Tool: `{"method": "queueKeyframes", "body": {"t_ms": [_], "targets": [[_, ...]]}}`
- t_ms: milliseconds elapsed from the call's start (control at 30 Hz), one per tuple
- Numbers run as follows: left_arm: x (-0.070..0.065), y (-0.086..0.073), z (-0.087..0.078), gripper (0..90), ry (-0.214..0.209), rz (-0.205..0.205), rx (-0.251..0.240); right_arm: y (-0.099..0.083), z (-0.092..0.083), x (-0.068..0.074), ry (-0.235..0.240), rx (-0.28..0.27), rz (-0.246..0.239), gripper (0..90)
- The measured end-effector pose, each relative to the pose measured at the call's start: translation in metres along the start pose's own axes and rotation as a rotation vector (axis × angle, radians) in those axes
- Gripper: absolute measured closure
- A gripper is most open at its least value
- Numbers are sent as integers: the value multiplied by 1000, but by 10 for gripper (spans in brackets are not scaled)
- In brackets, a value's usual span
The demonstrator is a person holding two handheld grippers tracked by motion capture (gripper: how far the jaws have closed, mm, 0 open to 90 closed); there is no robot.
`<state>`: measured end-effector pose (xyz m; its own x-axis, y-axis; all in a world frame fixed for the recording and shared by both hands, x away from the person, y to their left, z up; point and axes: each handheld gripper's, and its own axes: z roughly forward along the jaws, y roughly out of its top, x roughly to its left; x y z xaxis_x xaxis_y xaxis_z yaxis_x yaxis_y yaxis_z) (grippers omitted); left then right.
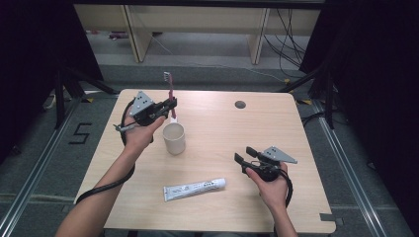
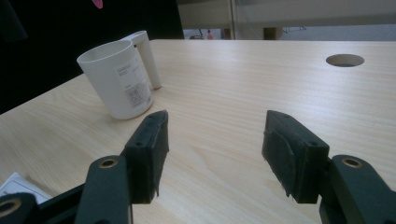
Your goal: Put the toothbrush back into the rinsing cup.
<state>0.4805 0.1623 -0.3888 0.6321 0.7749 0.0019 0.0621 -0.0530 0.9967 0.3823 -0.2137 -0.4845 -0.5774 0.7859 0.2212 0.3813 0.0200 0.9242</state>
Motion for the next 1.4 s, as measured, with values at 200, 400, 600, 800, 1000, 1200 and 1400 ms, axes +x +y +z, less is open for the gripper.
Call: {"method": "queueKeyframes", "body": {"t_ms": [200, 400, 600, 800, 1000, 1200, 1400], "targets": [[6, -3, 9, 838, 6, -1, 7, 0, 0, 0, 1, 0, 1, 412], [14, -9, 16, 837, 10, 8, 13, 0, 0, -1, -10, -3, -18, 410], [22, -13, 22, 837, 30, 1, 11, 0, 0, 3, -7, 9, 24, 409], [29, -16, 27, 837, 44, 1, 11, 0, 1, 0, 3, -6, -15, 409], [32, -21, 32, 837, 50, -20, 18, 0, 1, 2, 3, 3, 14, 408], [33, -27, 35, 836, 56, -17, 37, 0, 1, 1, 0, -4, -11, 408], [34, -33, 36, 837, 59, -15, 52, 0, 2, 2, -3, 1, -11, 407]]}}
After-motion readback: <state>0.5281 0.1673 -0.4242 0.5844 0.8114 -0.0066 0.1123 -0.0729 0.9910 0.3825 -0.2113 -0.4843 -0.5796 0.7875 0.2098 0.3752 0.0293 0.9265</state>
